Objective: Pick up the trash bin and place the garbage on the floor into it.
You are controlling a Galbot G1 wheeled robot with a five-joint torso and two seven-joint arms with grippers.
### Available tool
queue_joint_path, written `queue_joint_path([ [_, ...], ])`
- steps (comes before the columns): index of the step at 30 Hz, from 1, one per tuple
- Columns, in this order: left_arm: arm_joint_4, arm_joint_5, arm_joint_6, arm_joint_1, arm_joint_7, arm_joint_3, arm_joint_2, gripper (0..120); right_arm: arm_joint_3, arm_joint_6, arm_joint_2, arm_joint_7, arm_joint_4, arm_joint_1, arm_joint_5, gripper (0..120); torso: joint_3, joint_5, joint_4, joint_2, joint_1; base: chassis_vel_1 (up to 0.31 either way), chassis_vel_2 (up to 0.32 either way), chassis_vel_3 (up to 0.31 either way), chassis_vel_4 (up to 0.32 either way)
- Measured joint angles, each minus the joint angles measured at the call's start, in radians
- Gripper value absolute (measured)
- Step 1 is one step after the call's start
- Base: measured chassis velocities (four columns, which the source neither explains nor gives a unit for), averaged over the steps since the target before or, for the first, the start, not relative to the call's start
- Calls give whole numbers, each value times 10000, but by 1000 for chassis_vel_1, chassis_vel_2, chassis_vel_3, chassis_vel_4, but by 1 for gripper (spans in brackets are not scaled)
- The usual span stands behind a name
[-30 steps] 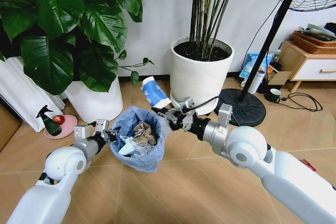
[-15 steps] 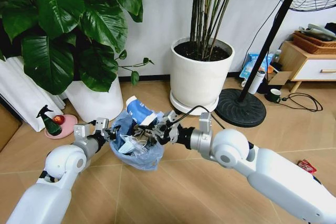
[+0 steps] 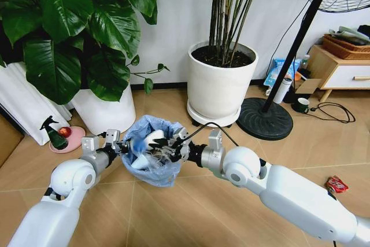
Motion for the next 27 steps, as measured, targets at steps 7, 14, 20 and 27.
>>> queue_joint_path([
  [7, -5, -2, -3, 0, 0, -50, 16, 0, 398, -3, -32, 253, -135, -19, -33, 67, 0, 0, 0, 0, 0, 0, 0, 0, 0],
  [14, -6, -9, -3, -13, 0, -47, 6, 0, 1312, 46, -191, 809, 2, -388, -120, 92, 0, 0, -1, 0, 0, 0, 0, 0, 0],
  [20, -26, -16, -3, 12, -1, -98, 10, 0, 1995, 566, -321, 1547, 81, -916, -323, 100, 0, 2, -1, 0, 0, 0, 0, 0, 0],
  [27, -144, -18, -7, 164, -8, -270, 26, 0, 3524, 605, -324, 2237, 202, -1965, -1242, 100, -1, 0, -1, 0, 0, 0, 0, 0, 0],
])
